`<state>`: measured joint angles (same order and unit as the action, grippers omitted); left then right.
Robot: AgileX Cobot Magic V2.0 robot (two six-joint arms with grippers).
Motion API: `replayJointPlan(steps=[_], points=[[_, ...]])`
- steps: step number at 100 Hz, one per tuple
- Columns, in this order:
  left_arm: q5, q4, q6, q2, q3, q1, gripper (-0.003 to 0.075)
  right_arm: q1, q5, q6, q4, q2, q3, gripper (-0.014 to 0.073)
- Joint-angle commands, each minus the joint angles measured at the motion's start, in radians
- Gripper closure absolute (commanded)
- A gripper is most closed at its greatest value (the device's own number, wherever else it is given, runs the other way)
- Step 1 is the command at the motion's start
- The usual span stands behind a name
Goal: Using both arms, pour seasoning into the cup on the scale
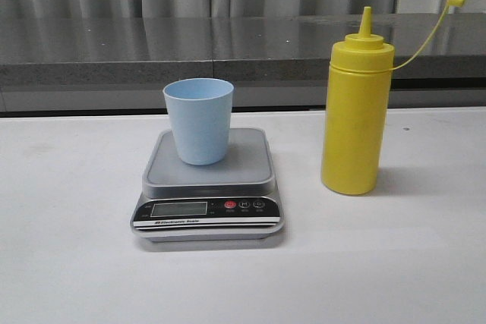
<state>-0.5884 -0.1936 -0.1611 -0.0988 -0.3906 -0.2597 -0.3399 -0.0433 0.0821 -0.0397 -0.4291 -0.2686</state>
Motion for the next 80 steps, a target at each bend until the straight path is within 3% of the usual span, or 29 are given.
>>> replayJointPlan(steps=[1,25,64,80], points=[[0.078,-0.009,0.010,-0.010,-0.026,0.002,0.0682,0.010,0.017,-0.004,-0.013,0.061,-0.025,0.0661],[0.078,-0.009,0.010,-0.010,-0.026,0.002,0.0682,0.010,-0.043,-0.013,-0.063,0.177,-0.025,0.0661],[0.078,-0.009,0.010,-0.010,-0.026,0.002,0.0682,0.011,-0.050,-0.013,-0.072,0.180,-0.025,0.0661],[0.078,-0.009,0.010,-0.010,-0.026,0.002,0.0682,0.044,0.024,-0.013,-0.072,0.191,0.014,0.0661]])
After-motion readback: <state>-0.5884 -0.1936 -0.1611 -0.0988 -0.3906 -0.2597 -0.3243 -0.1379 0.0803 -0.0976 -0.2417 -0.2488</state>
